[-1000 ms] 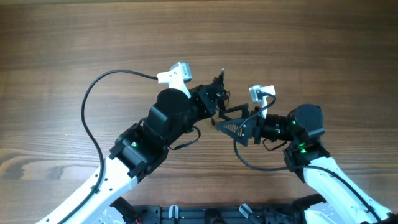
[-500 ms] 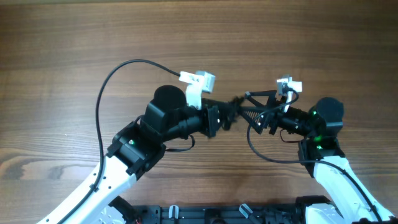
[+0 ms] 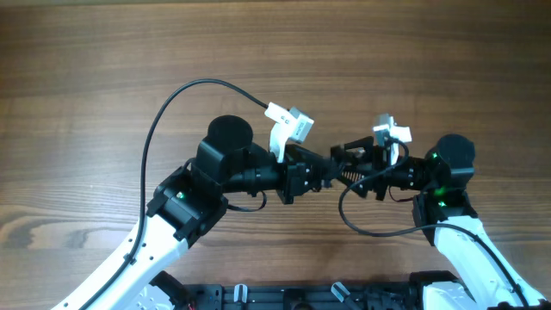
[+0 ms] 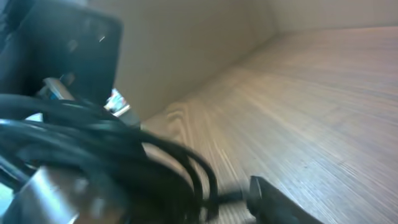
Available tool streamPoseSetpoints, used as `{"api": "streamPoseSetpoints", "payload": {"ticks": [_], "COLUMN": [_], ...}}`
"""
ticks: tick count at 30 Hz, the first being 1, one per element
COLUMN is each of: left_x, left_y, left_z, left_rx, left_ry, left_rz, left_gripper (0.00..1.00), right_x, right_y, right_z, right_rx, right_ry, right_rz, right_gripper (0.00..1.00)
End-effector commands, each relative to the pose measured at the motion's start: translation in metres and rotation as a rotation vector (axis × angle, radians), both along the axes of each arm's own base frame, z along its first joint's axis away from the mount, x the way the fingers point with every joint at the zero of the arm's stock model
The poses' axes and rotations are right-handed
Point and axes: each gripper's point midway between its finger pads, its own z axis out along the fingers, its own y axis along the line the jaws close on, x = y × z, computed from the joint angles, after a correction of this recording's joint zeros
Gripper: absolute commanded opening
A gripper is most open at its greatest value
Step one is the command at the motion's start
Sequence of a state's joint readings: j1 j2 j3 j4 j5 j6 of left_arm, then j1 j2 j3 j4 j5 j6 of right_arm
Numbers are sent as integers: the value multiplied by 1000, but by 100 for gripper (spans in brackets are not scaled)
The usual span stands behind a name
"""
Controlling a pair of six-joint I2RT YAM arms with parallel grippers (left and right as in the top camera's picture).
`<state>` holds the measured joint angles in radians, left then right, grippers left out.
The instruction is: Untangle cables
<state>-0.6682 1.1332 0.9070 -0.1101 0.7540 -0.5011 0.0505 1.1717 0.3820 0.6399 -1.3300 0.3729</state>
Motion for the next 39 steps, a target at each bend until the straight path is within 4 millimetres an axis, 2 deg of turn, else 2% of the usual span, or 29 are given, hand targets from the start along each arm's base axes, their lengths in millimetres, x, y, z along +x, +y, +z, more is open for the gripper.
{"api": "streamPoseSetpoints", "payload": {"ticks": [1,3,5,6,8,9,11,12,13,16,20,23,25,29,33,36,39], "left_x": [-9,-15,-17,-17,-16,-13,-10,-7,-4,7,39,56,61,61,63,66,69], "left_y": [-2,-3,-3,-3,-3,-2,-2,-2,-1,3,19,37,44,43,41,37,27], "left_z": [7,9,9,9,9,8,7,6,5,-4,-27,-44,-51,-54,-62,-68,-62], "left_rx": [-24,-33,-36,-36,-34,-31,-24,-18,-12,27,111,160,177,185,206,212,178], "left_ry": [-22,-16,-13,-13,-15,-17,-21,-22,-23,-16,110,209,253,256,271,278,249], "left_rz": [-64,-96,-108,-107,-101,-88,-67,-50,-34,41,292,475,541,542,541,535,519], "left_gripper": [4,4,4,4,10,23,42,61,73,100,100,100,100,99,88,85,83], "right_x": [-14,-14,-14,-14,-14,-14,-12,-8,-5,11,34,42,43,42,40,38,38], "right_y": [3,3,3,3,3,3,3,2,2,-1,-9,-13,-13,-13,-12,-11,-11], "right_z": [6,8,11,11,11,11,11,10,10,9,7,6,6,6,6,6,3], "right_rx": [2,2,5,6,13,18,29,39,46,86,178,234,254,261,270,264,261], "right_ry": [-92,-112,-120,-117,-71,-36,46,112,157,338,600,730,784,811,857,854,866], "right_rz": [86,87,86,86,84,81,68,42,23,-74,-220,-272,-279,-274,-260,-249,-253], "right_gripper": [64,63,40,23,7,4,4,4,4,4,4,4,4,4,4,4,4]}}
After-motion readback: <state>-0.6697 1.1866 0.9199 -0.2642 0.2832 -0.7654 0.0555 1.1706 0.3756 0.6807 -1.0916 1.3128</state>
